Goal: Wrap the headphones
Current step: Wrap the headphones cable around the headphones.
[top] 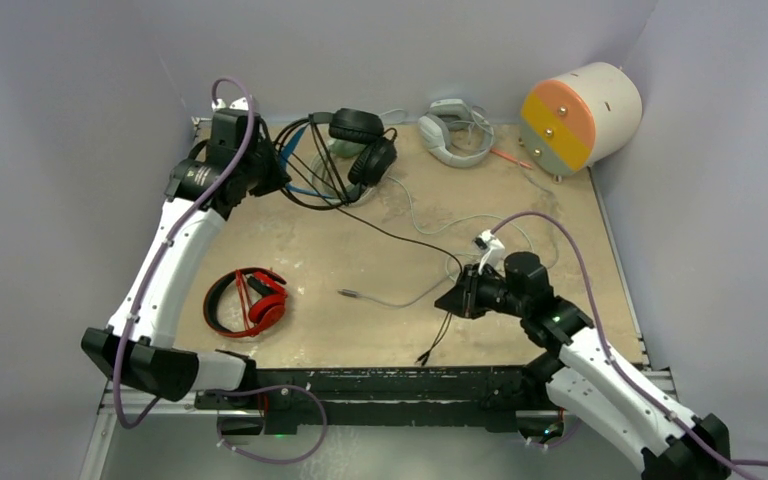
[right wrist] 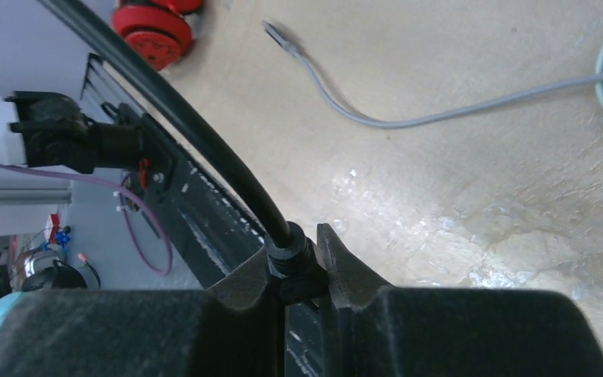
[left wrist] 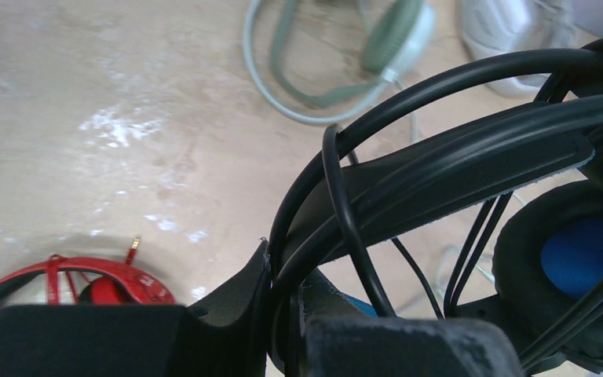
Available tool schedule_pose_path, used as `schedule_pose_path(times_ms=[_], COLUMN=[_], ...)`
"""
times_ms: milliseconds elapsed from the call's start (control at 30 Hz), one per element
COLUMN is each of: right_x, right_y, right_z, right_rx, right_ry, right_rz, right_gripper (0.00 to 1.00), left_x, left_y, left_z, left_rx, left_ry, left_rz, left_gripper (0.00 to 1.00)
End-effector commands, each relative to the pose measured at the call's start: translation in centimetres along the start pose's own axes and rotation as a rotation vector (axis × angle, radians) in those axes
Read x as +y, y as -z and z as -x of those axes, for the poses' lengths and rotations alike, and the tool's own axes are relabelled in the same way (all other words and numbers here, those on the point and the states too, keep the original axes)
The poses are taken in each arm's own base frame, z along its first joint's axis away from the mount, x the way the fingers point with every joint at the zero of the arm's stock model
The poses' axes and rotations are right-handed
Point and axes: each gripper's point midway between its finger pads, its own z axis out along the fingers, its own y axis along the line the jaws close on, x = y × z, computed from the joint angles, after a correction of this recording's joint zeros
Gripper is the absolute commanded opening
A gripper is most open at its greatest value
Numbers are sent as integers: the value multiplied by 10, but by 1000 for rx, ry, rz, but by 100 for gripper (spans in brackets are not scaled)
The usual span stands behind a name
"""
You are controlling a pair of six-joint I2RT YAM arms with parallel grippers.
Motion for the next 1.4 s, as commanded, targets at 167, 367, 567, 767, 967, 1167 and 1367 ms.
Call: schedule_pose_path(times_ms=[167, 367, 567, 767, 967, 1167, 1367], right_x=[50, 107, 176, 231, 273, 282, 277], right_y=[54, 83, 97, 106, 122, 123, 153], right_z=[49, 115, 174, 236, 287, 305, 336], right_rx=[-71, -116, -120, -155, -232, -310, -507], right_ry=[120, 238, 326, 399, 463, 460, 469], right_rz=[-13, 7, 133, 205, 241, 270, 150], right_gripper=[0, 0, 0, 0, 0, 0, 0], left_x=[18, 41, 51, 56, 60, 57, 52], left_y=[-47, -66, -84, -98, -107, -110, -108], left_z=[2, -23, -48, -69, -109, -156, -189], left_rx=[-6, 58, 143, 220, 293, 347, 387], left_ry=[-61, -99, -123, -131, -158, -238, -250], left_rz=[98, 177, 196, 201, 207, 242, 200], left_gripper=[0, 0, 0, 0, 0, 0, 0])
